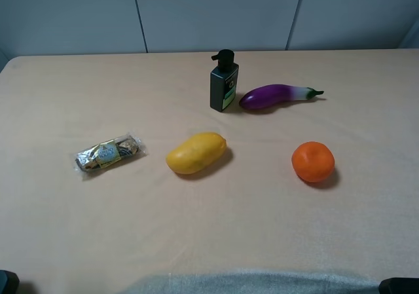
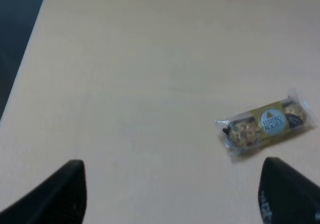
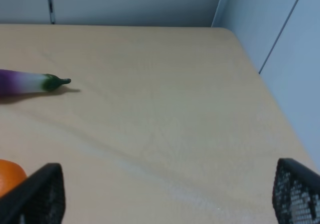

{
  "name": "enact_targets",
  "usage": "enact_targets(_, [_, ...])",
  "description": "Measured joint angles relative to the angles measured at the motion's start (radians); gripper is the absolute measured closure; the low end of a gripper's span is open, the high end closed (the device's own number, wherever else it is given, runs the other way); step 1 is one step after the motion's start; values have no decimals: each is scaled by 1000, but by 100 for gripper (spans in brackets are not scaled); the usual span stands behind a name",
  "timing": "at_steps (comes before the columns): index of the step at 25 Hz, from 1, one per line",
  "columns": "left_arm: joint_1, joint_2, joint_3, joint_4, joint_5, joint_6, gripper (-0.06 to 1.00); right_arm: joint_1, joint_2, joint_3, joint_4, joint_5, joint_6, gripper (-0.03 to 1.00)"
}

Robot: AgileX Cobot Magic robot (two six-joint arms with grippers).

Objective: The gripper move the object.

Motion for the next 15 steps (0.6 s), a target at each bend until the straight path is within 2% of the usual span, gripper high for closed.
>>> enact_targets(15, [0, 0, 0, 0, -1, 8, 18, 0, 0, 0, 0, 0, 0, 34])
